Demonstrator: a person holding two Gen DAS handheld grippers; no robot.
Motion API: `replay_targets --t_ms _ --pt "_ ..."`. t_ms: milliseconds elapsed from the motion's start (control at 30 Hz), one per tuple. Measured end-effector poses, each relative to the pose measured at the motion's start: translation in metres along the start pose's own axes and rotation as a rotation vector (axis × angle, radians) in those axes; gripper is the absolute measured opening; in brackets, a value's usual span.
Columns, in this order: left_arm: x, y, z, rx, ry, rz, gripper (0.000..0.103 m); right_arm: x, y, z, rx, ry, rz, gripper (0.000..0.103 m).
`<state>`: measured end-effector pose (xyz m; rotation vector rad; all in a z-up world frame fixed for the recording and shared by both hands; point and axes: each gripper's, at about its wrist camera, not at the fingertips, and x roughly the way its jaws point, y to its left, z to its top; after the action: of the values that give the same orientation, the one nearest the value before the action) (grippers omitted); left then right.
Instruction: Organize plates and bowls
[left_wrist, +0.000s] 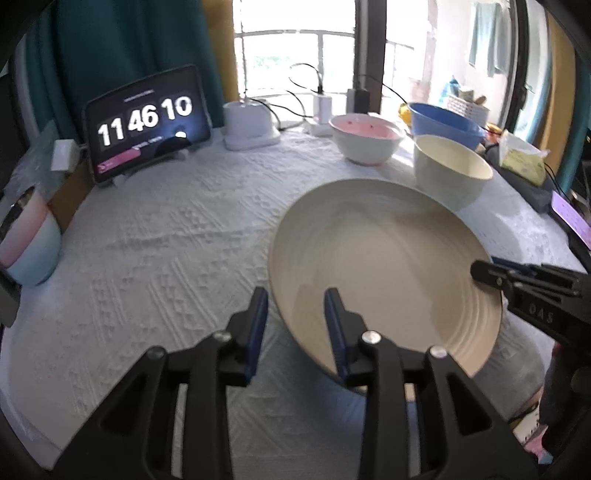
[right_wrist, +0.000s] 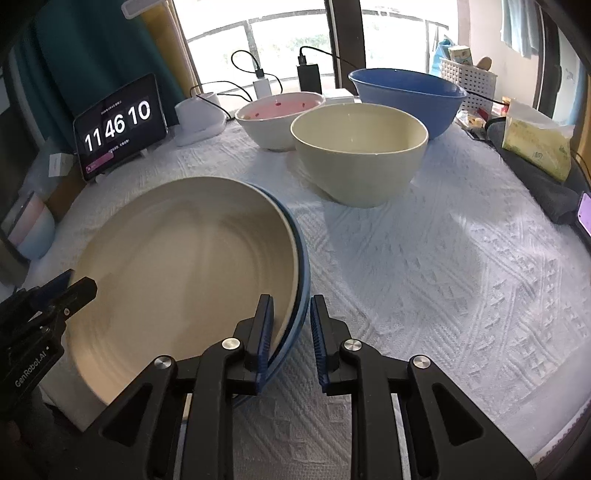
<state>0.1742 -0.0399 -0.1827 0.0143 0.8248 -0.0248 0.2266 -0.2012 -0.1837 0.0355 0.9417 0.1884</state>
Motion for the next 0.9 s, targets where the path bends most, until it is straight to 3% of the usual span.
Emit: replay_targets --t_ms 67,267,533,900 --pt "0.004 -0.001 -0.002 0.014 0.016 -0.018 0.045 0.003 0.000 0.001 0.001 0.010 -0.002 0.020" --pt "0.018 -0.001 -0.007 -0.026 0.049 -0.056 0.045 0.007 -0.002 0.002 0.020 0.021 0.017 0.027" --pt "0.021 -0.006 -0.004 0.005 0.023 -0.022 0.045 0.015 0.009 0.005 0.012 0.014 -0.002 0.037" --pt "0.023 0.022 0.001 -0.027 0.036 -0.026 0.045 0.027 0.029 0.018 -0.036 0.030 -0.008 0.037"
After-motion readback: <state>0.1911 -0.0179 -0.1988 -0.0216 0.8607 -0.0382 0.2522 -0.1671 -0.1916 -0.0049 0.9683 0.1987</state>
